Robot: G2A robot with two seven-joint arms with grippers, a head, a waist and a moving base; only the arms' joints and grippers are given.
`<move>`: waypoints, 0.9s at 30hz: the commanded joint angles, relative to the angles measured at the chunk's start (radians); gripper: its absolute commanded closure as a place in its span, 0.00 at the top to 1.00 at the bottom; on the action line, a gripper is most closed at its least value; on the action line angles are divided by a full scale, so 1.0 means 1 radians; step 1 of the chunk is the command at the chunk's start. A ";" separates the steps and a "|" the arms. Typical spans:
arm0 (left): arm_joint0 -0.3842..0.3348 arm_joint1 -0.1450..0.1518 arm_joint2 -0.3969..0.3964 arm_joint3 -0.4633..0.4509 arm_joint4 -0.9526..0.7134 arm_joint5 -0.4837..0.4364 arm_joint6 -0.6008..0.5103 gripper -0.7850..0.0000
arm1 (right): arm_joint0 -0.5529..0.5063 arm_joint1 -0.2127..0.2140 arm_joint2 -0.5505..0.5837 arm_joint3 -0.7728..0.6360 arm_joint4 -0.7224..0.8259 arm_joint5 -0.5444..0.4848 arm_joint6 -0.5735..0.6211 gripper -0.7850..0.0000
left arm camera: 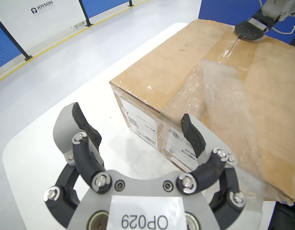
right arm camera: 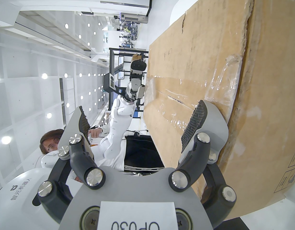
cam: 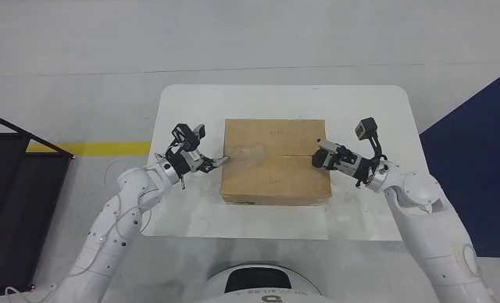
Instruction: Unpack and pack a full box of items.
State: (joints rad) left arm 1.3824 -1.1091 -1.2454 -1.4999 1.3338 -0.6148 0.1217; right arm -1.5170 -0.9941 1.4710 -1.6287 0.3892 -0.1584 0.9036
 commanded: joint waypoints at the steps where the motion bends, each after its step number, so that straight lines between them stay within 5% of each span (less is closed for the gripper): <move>1: 0.001 0.001 -0.005 -0.004 -0.005 -0.006 -0.005 1.00 | 0.000 0.000 0.000 0.000 0.000 0.000 0.000 1.00; 27: -0.097 -0.021 0.078 0.034 -0.062 0.061 -0.148 1.00 | 0.000 0.000 0.000 0.000 0.000 0.000 0.000 1.00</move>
State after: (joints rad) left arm 1.2853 -1.1294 -1.1701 -1.4633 1.2679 -0.5596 -0.0252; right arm -1.5170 -0.9941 1.4710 -1.6287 0.3892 -0.1584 0.9036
